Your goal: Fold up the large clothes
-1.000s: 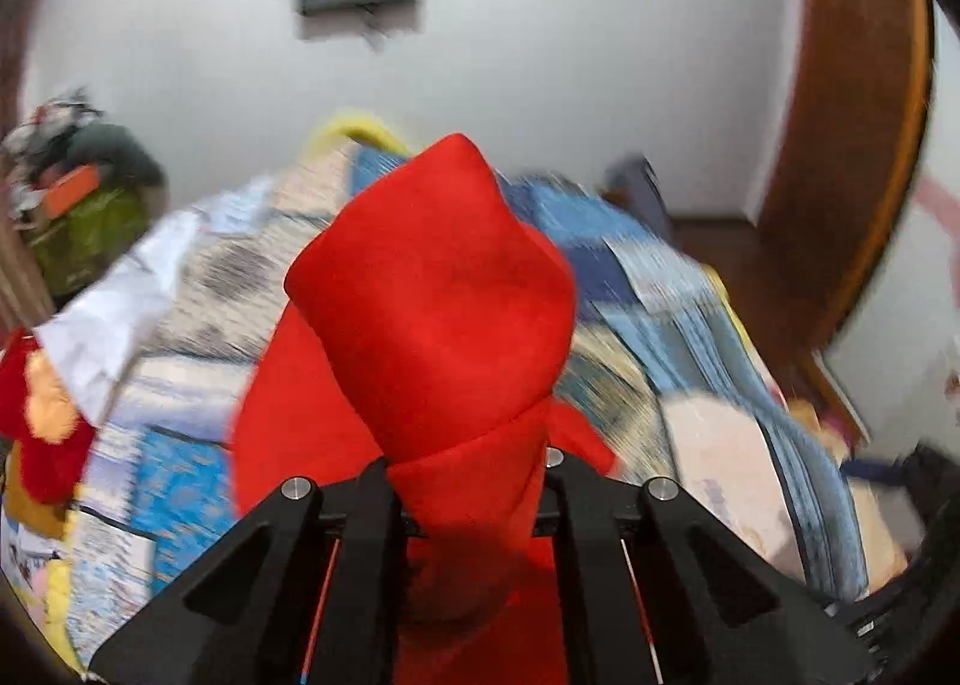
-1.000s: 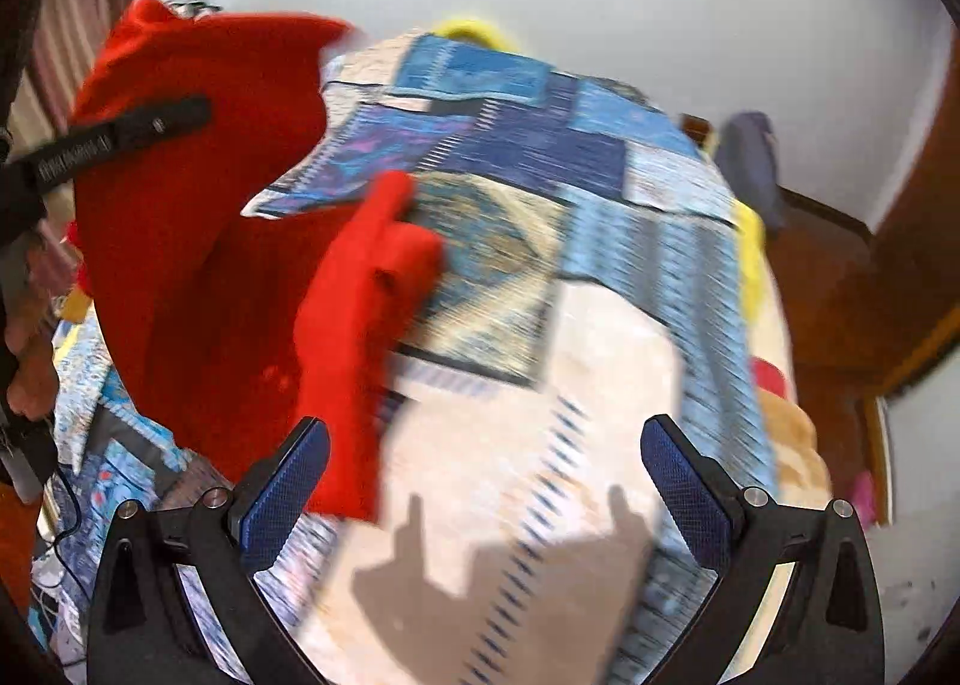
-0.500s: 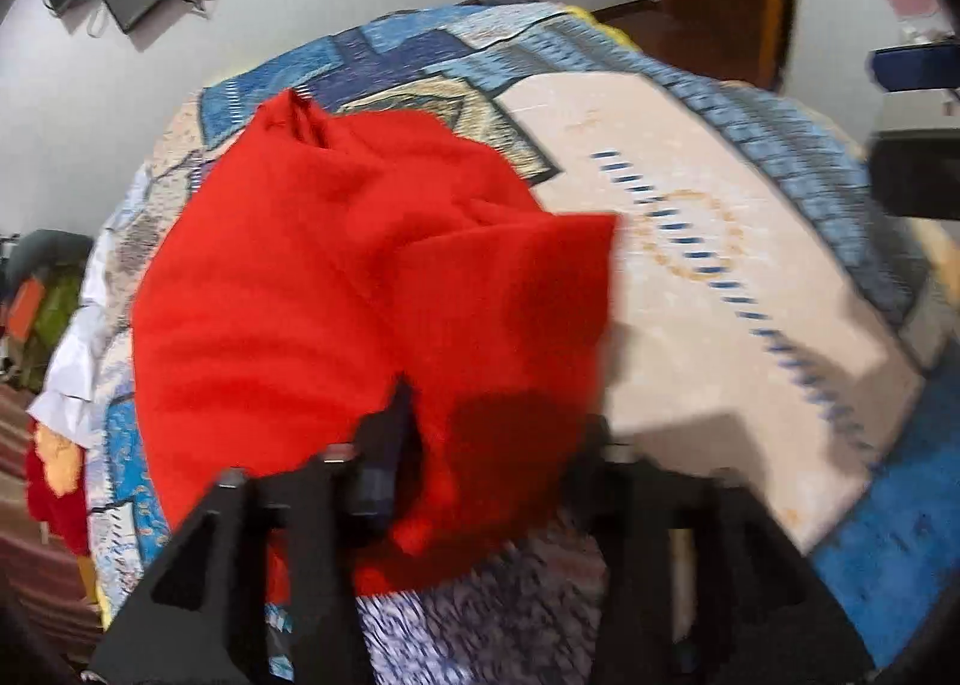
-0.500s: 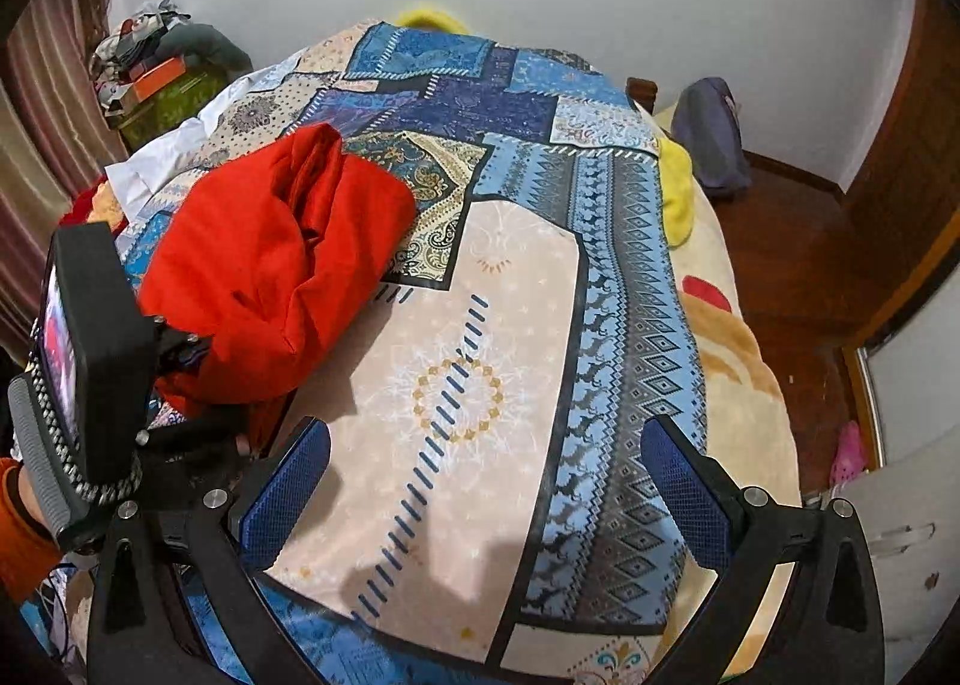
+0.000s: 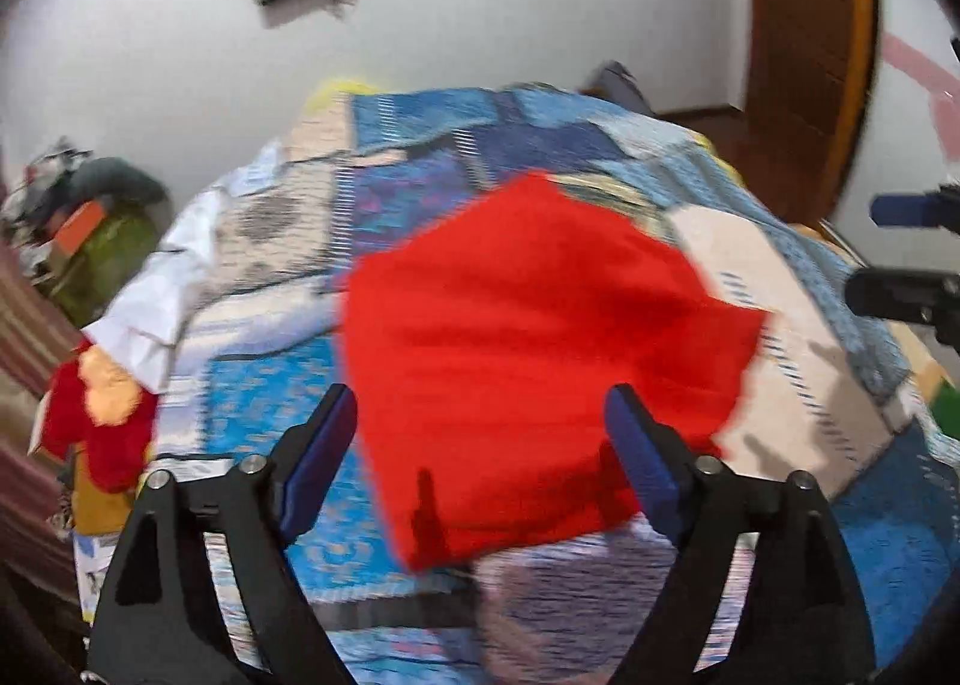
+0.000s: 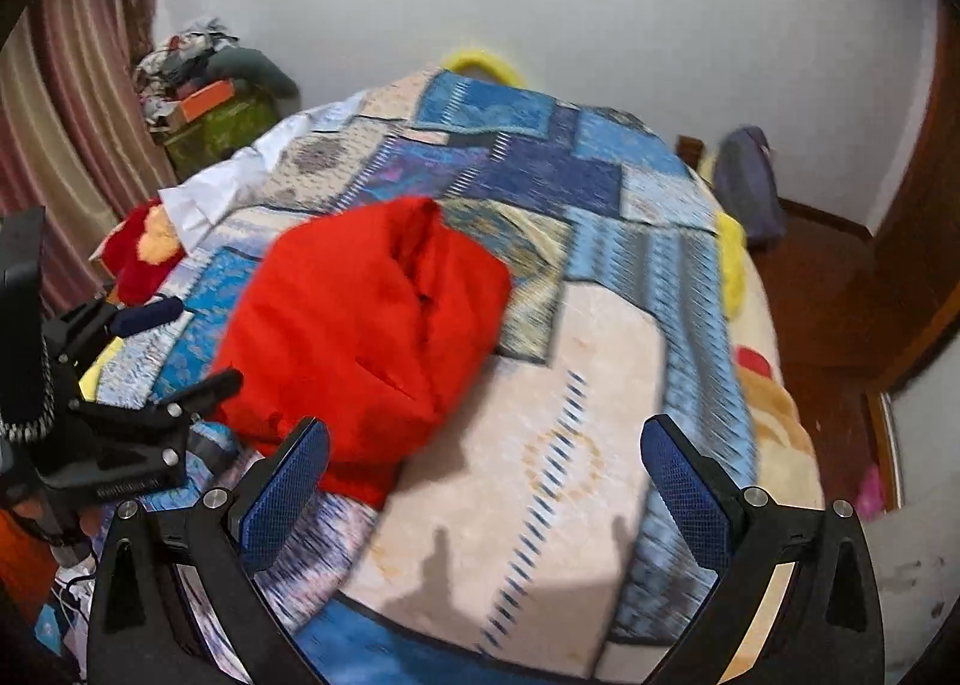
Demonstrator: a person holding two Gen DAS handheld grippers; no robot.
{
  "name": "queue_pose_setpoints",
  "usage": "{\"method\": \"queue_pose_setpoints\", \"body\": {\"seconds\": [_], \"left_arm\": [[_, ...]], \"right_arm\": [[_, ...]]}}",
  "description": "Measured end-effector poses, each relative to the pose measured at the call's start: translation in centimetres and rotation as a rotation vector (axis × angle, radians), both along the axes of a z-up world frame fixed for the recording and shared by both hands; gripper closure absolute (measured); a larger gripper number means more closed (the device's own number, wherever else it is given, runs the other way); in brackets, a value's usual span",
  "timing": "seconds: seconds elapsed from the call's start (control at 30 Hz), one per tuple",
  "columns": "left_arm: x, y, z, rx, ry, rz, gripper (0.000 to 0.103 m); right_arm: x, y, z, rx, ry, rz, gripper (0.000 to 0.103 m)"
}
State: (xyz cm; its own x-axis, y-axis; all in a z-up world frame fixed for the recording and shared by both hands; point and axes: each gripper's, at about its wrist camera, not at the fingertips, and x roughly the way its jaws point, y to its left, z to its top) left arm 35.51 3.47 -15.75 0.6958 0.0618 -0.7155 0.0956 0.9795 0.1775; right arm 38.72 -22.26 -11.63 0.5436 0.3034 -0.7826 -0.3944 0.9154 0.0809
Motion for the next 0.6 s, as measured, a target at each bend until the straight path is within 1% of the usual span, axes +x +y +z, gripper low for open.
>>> {"method": "queue_pose_setpoints", "body": {"seconds": [0.07, 0.17, 0.27, 0.33, 0.37, 0.4, 0.47, 0.5, 0.53, 0.57, 0.6], "left_arm": [[0.4, 1.9, -0.4, 0.019, -0.009, 0.038, 0.011], [1.9, 4.4, -2.0, 0.009, 0.027, 0.085, 0.010], [3.3, 5.8, -4.7, -0.030, 0.100, 0.106, 0.010], [3.7, 6.0, -7.2, -0.052, 0.166, 0.103, 0.010], [3.7, 5.9, -8.1, -0.054, 0.187, 0.096, 0.010], [3.5, 5.8, -9.1, -0.055, 0.201, 0.090, 0.010], [2.5, 5.4, -10.5, -0.057, 0.198, 0.078, 0.009], [1.7, 5.3, -10.9, -0.053, 0.174, 0.072, 0.009], [1.3, 5.3, -10.9, -0.059, 0.158, 0.076, 0.009], [0.9, 5.5, -10.8, -0.072, 0.150, 0.085, 0.007], [0.5, 5.8, -10.8, -0.095, 0.155, 0.097, 0.007]], "right_arm": [[0.7, 2.1, -0.3, 0.007, 0.000, 0.028, 0.000], [2.2, 5.9, -2.0, -0.003, 0.024, 0.078, 0.000], [3.7, 8.7, -4.6, -0.034, 0.061, 0.110, 0.000], [5.0, 10.1, -7.5, -0.075, 0.120, 0.112, 0.000], [5.4, 10.3, -8.6, -0.089, 0.142, 0.108, 0.000], [5.8, 10.3, -10.4, -0.114, 0.180, 0.100, 0.000], [5.8, 9.6, -12.7, -0.143, 0.226, 0.089, 0.000], [5.7, 8.4, -13.8, -0.119, 0.255, 0.083, 0.000], [5.5, 7.1, -14.3, -0.067, 0.274, 0.074, 0.000], [5.3, 6.1, -14.3, -0.043, 0.274, 0.063, 0.000], [5.1, 4.9, -14.2, -0.046, 0.277, 0.039, 0.000]]}}
